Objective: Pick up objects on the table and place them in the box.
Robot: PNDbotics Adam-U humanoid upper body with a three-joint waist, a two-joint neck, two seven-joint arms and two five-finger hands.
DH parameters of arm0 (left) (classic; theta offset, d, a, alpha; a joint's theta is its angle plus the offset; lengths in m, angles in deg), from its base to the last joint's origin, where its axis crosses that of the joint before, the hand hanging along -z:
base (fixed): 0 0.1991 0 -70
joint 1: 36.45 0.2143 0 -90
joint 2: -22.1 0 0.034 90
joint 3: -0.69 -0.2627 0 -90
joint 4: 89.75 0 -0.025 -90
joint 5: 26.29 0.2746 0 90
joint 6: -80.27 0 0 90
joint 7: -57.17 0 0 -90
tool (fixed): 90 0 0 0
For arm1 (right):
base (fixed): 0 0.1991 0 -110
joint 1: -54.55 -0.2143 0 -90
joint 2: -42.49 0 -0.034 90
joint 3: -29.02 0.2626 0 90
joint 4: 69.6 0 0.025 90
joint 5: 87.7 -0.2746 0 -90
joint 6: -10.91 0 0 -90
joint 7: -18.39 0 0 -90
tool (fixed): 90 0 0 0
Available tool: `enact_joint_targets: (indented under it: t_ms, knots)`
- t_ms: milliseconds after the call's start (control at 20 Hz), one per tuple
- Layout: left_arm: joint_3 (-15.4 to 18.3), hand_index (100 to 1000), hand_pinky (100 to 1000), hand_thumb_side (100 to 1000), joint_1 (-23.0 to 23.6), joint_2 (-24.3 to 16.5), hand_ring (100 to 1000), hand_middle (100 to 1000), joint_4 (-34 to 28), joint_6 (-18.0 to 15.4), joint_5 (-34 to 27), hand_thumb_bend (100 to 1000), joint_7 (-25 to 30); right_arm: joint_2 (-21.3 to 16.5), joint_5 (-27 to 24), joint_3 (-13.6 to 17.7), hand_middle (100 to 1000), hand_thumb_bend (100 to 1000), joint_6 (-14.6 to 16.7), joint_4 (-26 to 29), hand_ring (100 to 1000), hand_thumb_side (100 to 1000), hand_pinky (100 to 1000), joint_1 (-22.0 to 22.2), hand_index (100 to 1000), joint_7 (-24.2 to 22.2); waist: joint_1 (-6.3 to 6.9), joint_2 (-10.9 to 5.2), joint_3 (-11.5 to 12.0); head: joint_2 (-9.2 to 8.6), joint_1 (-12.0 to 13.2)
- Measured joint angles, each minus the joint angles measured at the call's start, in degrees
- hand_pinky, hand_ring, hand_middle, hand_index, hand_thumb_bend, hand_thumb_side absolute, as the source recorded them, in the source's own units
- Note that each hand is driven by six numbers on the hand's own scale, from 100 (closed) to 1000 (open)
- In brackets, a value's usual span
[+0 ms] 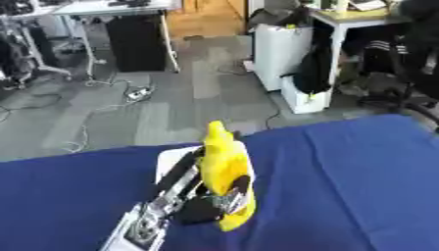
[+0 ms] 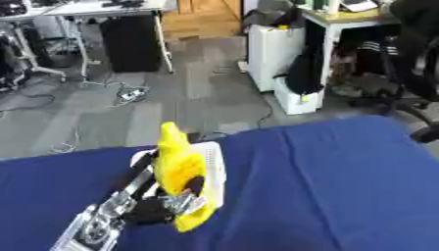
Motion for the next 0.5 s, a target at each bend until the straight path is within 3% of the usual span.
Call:
enact_joint_targets:
  t_ms: [500]
  knots:
    - [2.28,292,100,525,-3.59,-1.3,100,100,6.83,-0.95,5.7,100,-3.42,0.0,0.78,0.01,638,100,-0.56,0.0,572,874,586,0.35,731,0.61,0.0,-0.09,0.1,0.0,1.46]
